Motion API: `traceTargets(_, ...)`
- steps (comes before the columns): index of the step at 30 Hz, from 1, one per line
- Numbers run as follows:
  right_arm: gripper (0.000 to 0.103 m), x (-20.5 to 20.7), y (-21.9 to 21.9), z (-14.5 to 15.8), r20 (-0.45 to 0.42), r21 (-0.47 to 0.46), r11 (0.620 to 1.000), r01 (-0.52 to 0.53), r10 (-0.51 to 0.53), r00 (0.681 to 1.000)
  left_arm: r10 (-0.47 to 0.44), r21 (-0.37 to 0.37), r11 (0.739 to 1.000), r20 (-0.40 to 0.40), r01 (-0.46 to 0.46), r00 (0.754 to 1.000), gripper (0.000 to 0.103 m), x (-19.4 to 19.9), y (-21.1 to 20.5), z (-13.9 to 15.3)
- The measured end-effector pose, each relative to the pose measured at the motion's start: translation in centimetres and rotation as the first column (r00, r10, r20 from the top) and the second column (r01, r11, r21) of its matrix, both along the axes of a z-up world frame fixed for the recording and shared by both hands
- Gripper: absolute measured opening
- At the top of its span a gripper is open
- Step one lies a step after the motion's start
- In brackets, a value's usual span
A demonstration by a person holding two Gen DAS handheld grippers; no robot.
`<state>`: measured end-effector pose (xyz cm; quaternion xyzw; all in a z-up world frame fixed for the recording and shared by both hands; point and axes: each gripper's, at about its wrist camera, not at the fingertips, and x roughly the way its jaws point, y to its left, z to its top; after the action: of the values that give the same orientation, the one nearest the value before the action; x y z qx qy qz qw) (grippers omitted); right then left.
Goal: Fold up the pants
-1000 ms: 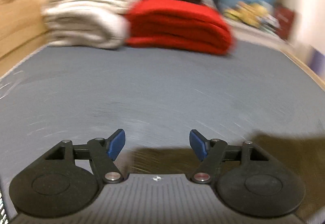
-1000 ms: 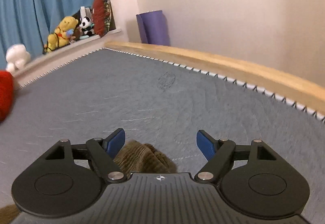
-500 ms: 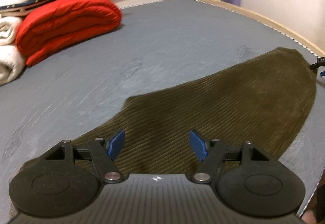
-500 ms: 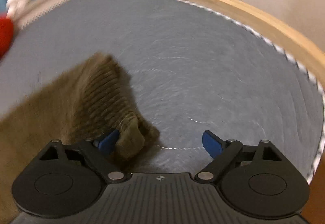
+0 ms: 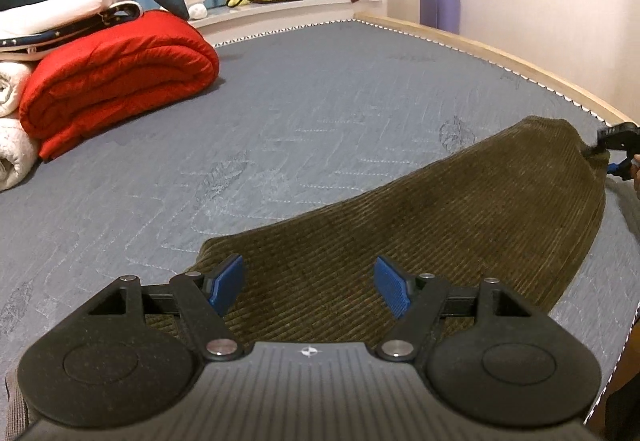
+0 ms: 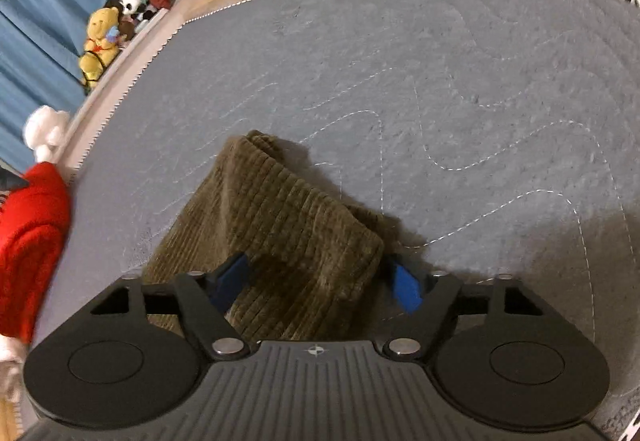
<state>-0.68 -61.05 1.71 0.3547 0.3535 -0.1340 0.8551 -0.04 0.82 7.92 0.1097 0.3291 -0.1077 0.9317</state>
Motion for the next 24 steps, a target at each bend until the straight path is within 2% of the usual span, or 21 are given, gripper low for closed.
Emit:
traceTargets(1, 0.031, -0.1, 0.2, 0.0, -0.009, -0.013, 0.999, 0.031, -0.031, 0.999, 0.004, -0.001, 1.000, 0.005, -0.004, 1.000, 0.077, -0.1, 0.1, 0.1)
traceTargets(2, 0.022, -0.2, 0.1, -0.2, -0.012, 0.006, 0.998, 0.062, -0.062, 0.998, 0.012, -0.004, 1.000, 0.008, -0.012, 1.000, 0.077, -0.1, 0.4, 0.2)
traceTargets(3, 0.021, -0.5, -0.3, -0.6, -0.004, 0.073, 0.993, 0.098, -0.098, 0.995, 0.023, -0.010, 1.000, 0.010, -0.023, 1.000, 0.077, 0.0, 0.6, 0.3)
traceTargets(5, 0.019, -0.8, -0.4, -0.7, -0.008, 0.117, 0.980, 0.161, -0.162, 0.987, 0.054, -0.029, 0.998, 0.014, -0.054, 0.998, 0.077, 0.2, 1.4, 0.6)
traceTargets(8, 0.017, -1.1, 1.3, 1.1, -0.010, 0.059, 0.970, 0.236, -0.236, 0.972, 0.108, -0.070, 0.992, 0.016, -0.107, 0.994, 0.077, 0.5, 2.6, 1.1)
traceTargets(10, 0.017, -1.4, 3.7, 3.6, 0.037, -0.022, 0.968, 0.251, -0.250, 0.967, 0.149, -0.097, 0.985, 0.017, -0.146, 0.989, 0.077, 0.6, 3.4, 1.5)
traceTargets(12, 0.016, -1.8, 7.2, 6.6, 0.113, -0.092, 0.971, 0.219, -0.208, 0.971, 0.185, -0.120, 0.976, 0.018, -0.181, 0.983, 0.077, 0.8, 4.1, 1.9)
traceTargets(14, 0.016, -2.4, 12.2, 9.6, 0.205, -0.175, 0.976, 0.130, -0.093, 0.974, 0.217, -0.143, 0.967, 0.018, -0.212, 0.976, 0.077, 0.8, 4.8, 2.3)
traceTargets(16, 0.016, -3.2, 18.6, 11.9, 0.280, -0.257, 0.966, -0.018, 0.093, 0.955, 0.237, -0.157, 0.960, 0.013, -0.232, 0.971, 0.077, 0.8, 5.4, 2.6)
traceTargets(17, 0.016, -3.8, 22.5, 12.5, 0.301, -0.311, 0.944, -0.113, 0.210, 0.930, 0.245, -0.164, 0.957, 0.008, -0.241, 0.969, 0.077, 0.8, 5.7, 2.6)
traceTargets(18, 0.018, -4.4, 25.9, 12.6, 0.302, -0.359, 0.909, -0.212, 0.328, 0.895, 0.248, -0.169, 0.955, 0.002, -0.244, 0.969, 0.077, 0.9, 5.9, 2.7)
traceTargets(19, 0.025, -4.9, 29.9, 12.1, 0.273, -0.405, 0.840, -0.360, 0.488, 0.829, 0.250, -0.173, 0.953, -0.006, -0.247, 0.968, 0.077, 0.9, 6.1, 2.6)
traceTargets(20, 0.032, -5.2, 33.7, 11.1, 0.211, -0.427, 0.735, -0.526, 0.647, 0.733, 0.250, -0.176, 0.952, -0.015, -0.249, 0.968, 0.077, 1.0, 6.3, 2.6)
traceTargets(21, 0.046, -5.5, 37.2, 9.6, 0.132, -0.395, 0.600, -0.695, 0.786, 0.604, 0.249, -0.179, 0.952, -0.027, -0.250, 0.968, 0.079, 1.1, 6.5, 2.5)
traceTargets(22, 0.055, -5.8, 39.6, 8.1, 0.074, -0.323, 0.491, -0.809, 0.865, 0.496, 0.248, -0.181, 0.951, -0.039, -0.251, 0.968, 0.080, 1.2, 6.7, 2.4)
traceTargets(23, 0.058, -6.2, 41.7, 6.3, 0.018, -0.215, 0.381, -0.899, 0.922, 0.386, 0.248, -0.184, 0.950, -0.051, -0.253, 0.967, 0.080, 1.3, 6.9, 2.3)
traceTargets(24, 0.062, -6.6, 43.0, 5.0, -0.023, -0.137, 0.310, -0.941, 0.948, 0.316, 0.248, -0.188, 0.948, -0.061, -0.255, 0.967, 0.080, 1.4, 7.1, 2.2)
